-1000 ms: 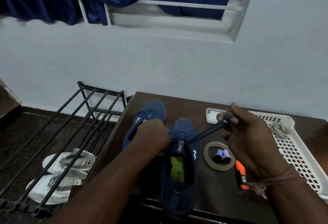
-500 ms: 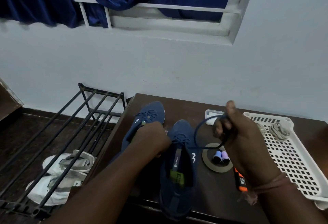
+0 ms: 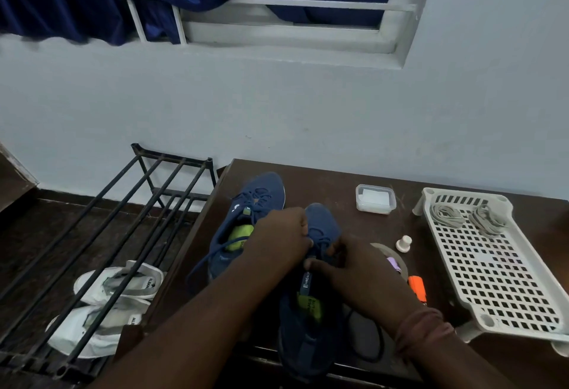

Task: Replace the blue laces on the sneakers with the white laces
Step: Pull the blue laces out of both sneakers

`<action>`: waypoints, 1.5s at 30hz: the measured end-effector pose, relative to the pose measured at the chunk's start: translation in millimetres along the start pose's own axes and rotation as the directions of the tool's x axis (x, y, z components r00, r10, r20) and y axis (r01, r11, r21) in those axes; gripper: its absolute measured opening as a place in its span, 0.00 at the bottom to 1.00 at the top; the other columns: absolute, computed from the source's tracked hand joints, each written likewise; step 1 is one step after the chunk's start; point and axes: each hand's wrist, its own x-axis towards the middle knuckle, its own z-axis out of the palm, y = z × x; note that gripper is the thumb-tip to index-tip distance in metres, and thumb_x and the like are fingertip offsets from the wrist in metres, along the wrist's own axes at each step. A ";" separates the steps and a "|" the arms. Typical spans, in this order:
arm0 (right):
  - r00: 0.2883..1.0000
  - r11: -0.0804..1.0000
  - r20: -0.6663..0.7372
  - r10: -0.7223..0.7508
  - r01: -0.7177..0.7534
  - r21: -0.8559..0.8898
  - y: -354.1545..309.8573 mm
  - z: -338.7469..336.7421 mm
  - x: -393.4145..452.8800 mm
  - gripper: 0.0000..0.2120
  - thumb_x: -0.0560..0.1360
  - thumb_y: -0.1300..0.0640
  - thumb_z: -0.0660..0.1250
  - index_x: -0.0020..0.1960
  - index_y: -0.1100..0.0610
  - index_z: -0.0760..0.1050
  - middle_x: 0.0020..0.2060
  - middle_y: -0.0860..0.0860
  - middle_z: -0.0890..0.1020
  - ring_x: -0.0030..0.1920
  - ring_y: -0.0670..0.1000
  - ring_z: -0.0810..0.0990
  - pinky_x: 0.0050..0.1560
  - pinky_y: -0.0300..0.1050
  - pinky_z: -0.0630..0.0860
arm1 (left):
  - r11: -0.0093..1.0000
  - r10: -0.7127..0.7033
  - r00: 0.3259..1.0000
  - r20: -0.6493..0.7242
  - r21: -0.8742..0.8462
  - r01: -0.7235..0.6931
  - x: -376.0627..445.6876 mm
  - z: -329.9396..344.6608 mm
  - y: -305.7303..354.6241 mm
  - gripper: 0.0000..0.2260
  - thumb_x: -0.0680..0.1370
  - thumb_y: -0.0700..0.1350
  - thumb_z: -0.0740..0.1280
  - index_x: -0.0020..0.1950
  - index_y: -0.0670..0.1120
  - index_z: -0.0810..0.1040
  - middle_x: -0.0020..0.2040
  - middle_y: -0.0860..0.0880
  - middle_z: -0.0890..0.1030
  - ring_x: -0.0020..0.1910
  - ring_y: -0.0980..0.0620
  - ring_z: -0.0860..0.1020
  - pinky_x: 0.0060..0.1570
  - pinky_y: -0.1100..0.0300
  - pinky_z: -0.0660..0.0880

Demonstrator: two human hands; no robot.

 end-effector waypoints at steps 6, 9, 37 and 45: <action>0.996 0.988 -0.073 0.053 -0.063 -0.140 13.2 -5.9 5.9 0.03 0.72 0.53 0.68 0.44 0.52 0.76 0.37 0.46 0.80 0.39 0.47 0.77 0.38 0.36 0.71 | 0.993 0.018 0.999 -0.029 0.114 -0.014 3.8 -4.0 -11.3 0.04 0.76 0.39 0.64 0.48 0.47 0.75 0.47 0.47 0.80 0.48 0.46 0.77 0.49 0.50 0.75; 0.987 0.989 -0.055 0.149 -0.150 -0.014 27.0 -14.1 14.6 0.04 0.68 0.53 0.71 0.38 0.52 0.77 0.34 0.49 0.83 0.39 0.52 0.83 0.46 0.50 0.81 | 0.986 -0.047 0.999 -0.006 0.159 0.048 3.8 -6.4 -15.7 0.04 0.77 0.38 0.62 0.49 0.45 0.74 0.48 0.46 0.79 0.49 0.44 0.78 0.49 0.50 0.76; 0.998 0.998 -0.039 0.056 -0.056 -0.008 21.0 -12.4 12.3 0.04 0.69 0.51 0.68 0.39 0.52 0.77 0.34 0.49 0.84 0.36 0.51 0.83 0.44 0.53 0.82 | 0.838 0.349 0.934 -0.077 0.471 -0.274 -10.7 11.3 17.9 0.14 0.73 0.53 0.66 0.58 0.55 0.81 0.66 0.50 0.72 0.65 0.43 0.65 0.55 0.48 0.56; 0.997 0.995 -0.067 0.037 -0.043 -0.091 15.2 -11.3 8.5 0.04 0.72 0.52 0.67 0.42 0.52 0.76 0.39 0.48 0.82 0.42 0.49 0.81 0.50 0.50 0.78 | 0.835 0.267 0.959 -0.097 0.519 -0.180 -13.6 12.7 21.4 0.11 0.70 0.57 0.68 0.44 0.53 0.85 0.56 0.53 0.79 0.59 0.46 0.69 0.52 0.48 0.55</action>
